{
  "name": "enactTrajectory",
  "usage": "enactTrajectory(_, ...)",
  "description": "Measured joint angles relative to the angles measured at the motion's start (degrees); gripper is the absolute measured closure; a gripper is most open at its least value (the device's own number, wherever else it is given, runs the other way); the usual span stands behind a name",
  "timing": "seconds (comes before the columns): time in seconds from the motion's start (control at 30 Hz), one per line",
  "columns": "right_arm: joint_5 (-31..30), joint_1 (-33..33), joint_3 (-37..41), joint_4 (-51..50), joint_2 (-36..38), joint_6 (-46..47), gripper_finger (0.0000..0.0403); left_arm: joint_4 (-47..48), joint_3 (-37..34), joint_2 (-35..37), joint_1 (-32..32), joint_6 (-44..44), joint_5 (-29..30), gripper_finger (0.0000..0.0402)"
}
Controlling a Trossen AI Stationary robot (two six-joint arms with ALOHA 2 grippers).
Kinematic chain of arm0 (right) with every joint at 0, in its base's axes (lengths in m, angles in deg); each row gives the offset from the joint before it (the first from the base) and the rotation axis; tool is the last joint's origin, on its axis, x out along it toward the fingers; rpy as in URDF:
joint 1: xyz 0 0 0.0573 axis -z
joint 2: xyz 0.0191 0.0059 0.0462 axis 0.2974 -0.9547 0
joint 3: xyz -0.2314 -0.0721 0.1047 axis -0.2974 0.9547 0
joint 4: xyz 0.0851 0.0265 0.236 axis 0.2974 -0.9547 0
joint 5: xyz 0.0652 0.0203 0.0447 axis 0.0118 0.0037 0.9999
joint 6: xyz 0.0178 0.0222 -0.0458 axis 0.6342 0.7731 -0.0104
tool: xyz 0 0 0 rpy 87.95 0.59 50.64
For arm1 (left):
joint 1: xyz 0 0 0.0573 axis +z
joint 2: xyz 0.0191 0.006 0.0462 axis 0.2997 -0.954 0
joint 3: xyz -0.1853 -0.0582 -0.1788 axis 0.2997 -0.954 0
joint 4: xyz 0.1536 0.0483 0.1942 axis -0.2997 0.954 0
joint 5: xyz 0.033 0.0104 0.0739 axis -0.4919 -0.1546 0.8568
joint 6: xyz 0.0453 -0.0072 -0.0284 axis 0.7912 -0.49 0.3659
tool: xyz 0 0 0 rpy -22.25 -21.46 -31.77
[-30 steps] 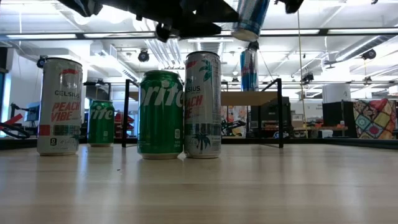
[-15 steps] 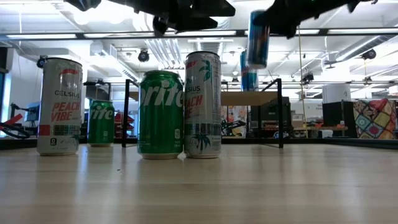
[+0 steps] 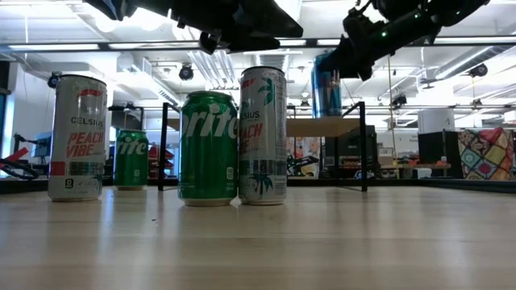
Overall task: Sort soda cans
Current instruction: Put the blue soda can on the shelf and align it with other blue soda cans, then put the right white-pink soda can on the shelf
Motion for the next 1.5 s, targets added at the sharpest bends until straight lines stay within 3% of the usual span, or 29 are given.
enactTrajectory(0.23, -0.07, 0.73, 0.0, 1.75, -1.22, 3.49, 0.0163, 2.22, -0.02, 0.0, 0.0, -1.07, 0.02, 0.0094)
enactTrajectory(0.57, -1.78, 0.85, 0.0, -0.32, 2.0, 4.44, 0.0094, 2.8, -0.02, 0.78, 0.1, -0.96, 0.17, 0.0094)
enactTrajectory(0.83, -1.8, 0.85, 0.0, -0.6, 5.2, 5.18, 0.0085, 3.85, -0.02, 2.71, 0.02, -1.05, 0.68, 0.0094)
enactTrajectory(1.13, -1.81, 0.18, 0.0, -8.12, 14.74, 7.94, 0.0097, 21.19, -0.93, 9.51, -2.49, -9.23, 7.59, 0.0095)
enactTrajectory(1.37, -1.25, -10.72, 2.4, -14.74, 19.16, 7.96, 0.0113, 34.78, -1.88, 10.12, -8.28, -22.95, 7.72, 0.0125)
enactTrajectory(1.5, -7.38, -20.02, 5.11, -12.47, 20.16, 9.05, 0.0125, 38.13, -1.95, 10.12, -11.12, -26.0, 7.72, 0.014)
